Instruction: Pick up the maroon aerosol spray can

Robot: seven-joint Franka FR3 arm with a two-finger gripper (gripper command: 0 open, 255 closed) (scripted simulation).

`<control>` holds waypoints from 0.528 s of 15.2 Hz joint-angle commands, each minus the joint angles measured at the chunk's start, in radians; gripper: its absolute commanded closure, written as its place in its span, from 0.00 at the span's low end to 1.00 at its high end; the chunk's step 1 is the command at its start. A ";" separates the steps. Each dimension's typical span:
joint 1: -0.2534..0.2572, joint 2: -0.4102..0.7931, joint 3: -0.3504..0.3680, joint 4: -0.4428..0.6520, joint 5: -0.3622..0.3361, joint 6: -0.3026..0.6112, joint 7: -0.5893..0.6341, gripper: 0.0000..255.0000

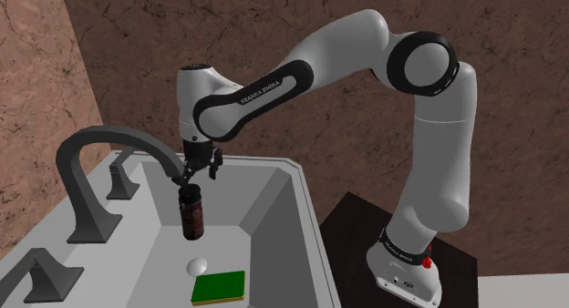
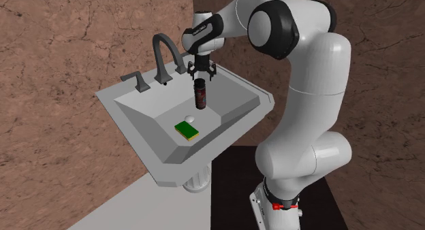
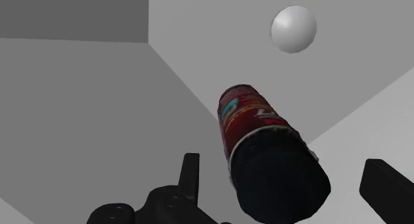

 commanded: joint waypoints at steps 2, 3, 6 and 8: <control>0.025 0.079 -0.007 0.071 -0.029 0.013 0.028 0.00; 0.026 0.086 -0.008 0.067 -0.032 0.024 0.030 0.00; 0.029 0.107 -0.012 0.055 -0.040 0.056 0.034 0.00; 0.032 0.122 -0.016 0.048 -0.045 0.077 0.036 0.00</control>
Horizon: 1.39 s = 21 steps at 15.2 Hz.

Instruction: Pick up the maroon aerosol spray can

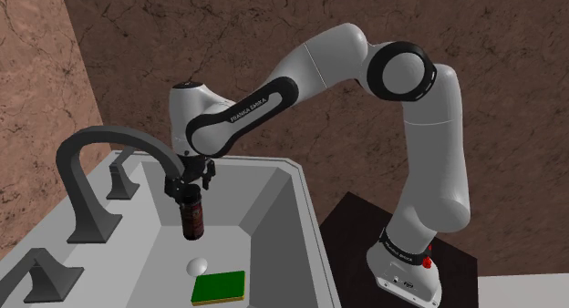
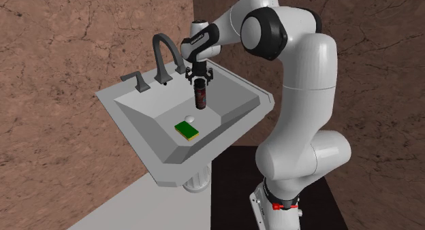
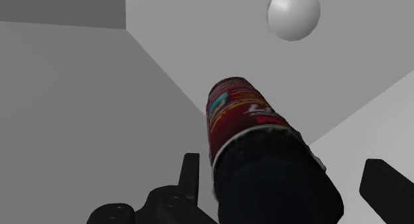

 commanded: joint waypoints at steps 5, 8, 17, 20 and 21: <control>0.001 0.011 -0.003 -0.007 -0.004 0.019 0.001 1.00; 0.001 0.012 -0.003 -0.006 -0.005 0.018 0.002 1.00; -0.004 -0.024 0.005 0.013 0.009 -0.035 -0.005 1.00; -0.007 -0.044 0.009 0.026 0.017 -0.068 -0.009 1.00; -0.007 -0.050 0.010 0.031 0.019 -0.079 -0.010 1.00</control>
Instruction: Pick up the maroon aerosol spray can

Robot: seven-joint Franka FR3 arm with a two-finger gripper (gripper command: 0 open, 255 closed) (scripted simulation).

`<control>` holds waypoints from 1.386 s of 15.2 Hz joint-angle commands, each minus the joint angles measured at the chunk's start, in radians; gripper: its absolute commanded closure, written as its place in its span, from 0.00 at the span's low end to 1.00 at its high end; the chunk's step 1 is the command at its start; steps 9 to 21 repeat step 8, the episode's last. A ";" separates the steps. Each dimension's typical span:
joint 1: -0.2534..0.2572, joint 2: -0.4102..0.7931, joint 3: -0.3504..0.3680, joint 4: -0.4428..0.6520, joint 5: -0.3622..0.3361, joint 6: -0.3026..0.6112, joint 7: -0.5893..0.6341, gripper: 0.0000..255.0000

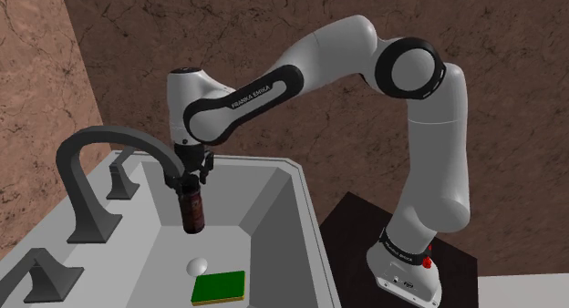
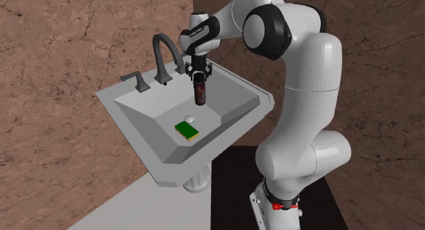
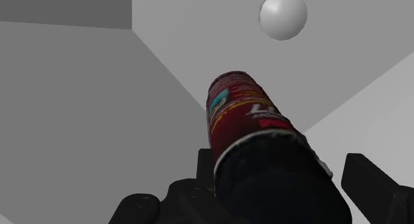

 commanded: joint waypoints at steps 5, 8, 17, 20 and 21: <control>-0.006 -0.035 0.006 0.032 0.014 -0.065 -0.009 1.00; -0.007 -0.042 0.007 0.039 0.016 -0.078 -0.010 1.00; -0.007 -0.042 0.007 0.039 0.016 -0.078 -0.010 1.00; -0.007 -0.042 0.007 0.039 0.016 -0.078 -0.010 1.00; -0.007 -0.042 0.007 0.039 0.016 -0.078 -0.010 1.00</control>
